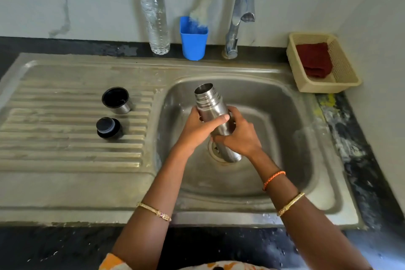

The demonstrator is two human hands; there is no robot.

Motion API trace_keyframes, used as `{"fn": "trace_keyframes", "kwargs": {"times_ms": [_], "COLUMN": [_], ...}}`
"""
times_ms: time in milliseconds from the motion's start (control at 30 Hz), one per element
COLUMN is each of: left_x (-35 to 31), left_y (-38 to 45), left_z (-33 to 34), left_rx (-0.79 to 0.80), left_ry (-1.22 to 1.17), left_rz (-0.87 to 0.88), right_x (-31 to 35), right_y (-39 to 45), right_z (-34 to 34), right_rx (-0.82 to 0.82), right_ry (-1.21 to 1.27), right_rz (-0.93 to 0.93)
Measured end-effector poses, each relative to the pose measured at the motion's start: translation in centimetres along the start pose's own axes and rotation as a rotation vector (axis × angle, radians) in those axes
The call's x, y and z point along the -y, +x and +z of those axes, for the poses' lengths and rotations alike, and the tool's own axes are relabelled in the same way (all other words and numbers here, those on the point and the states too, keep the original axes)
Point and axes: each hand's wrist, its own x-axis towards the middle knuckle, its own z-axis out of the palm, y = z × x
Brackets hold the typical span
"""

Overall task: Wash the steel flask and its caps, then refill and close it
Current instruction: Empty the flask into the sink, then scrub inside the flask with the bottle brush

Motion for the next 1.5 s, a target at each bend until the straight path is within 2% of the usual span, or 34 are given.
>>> {"fn": "trace_keyframes", "kwargs": {"times_ms": [133,200,267,300,333,433,533,600,700,800,967,1100,1300,1367,1433,1500], "left_x": [-0.5,-0.5,-0.6,-0.9,-1.1,-2.5,-3.8,-4.9,-6.3,-6.9,-7.2,-7.1,-6.9,-7.2,-7.4,-7.5], "left_y": [1.2,1.6,1.8,1.9,2.0,2.3,3.0,3.7,4.7,5.8,7.2,7.6,7.7,7.7,7.7,7.6], "left_z": [0.2,0.0,-0.8,-1.3,-1.9,-3.9,-5.3,-6.0,-6.8,-7.5,-8.3,-8.7,-8.8,-8.6,-8.5,-8.4], "left_rx": [-0.141,-0.229,-0.307,-0.328,-0.342,-0.374,-0.392,-0.375,-0.335,-0.289,-0.24,-0.229,-0.242,-0.247,-0.256,-0.258], "left_ry": [-0.055,-0.044,-0.032,-0.037,-0.049,-0.068,-0.062,-0.07,-0.093,-0.107,-0.107,-0.117,-0.131,-0.136,-0.145,-0.153], "left_rz": [-0.006,0.009,0.034,0.032,0.027,0.019,0.033,0.064,0.111,0.142,0.16,0.155,0.143,0.147,0.145,0.146], "right_x": [1.0,0.9,1.3,2.0,3.0,8.0,14.5,17.9,21.2,22.4,22.9,23.2,23.8,23.6,23.1,22.9], "right_y": [1.4,2.4,4.0,4.9,5.8,8.9,12.5,15.7,19.4,22.1,23.9,24.1,22.5,22.4,22.6,22.4], "right_z": [0.1,-0.3,-1.6,-2.4,-3.1,-4.3,-4.0,-3.7,-4.0,-4.5,-6.3,-8.3,-10.1,-9.5,-8.5,-7.9], "right_rx": [0.028,0.17,0.362,0.384,0.334,0.018,-0.083,-0.238,-0.486,-0.623,-0.703,-0.738,-0.865,-0.794,-0.657,-0.608], "right_ry": [-0.025,-0.022,0.094,0.157,0.205,0.262,0.295,0.272,0.265,0.308,0.305,0.215,0.304,0.261,0.154,0.117], "right_rz": [-0.033,-0.048,-0.002,0.021,0.036,0.019,-0.065,-0.108,-0.064,0.013,0.017,-0.058,-0.212,-0.193,-0.163,-0.182]}}
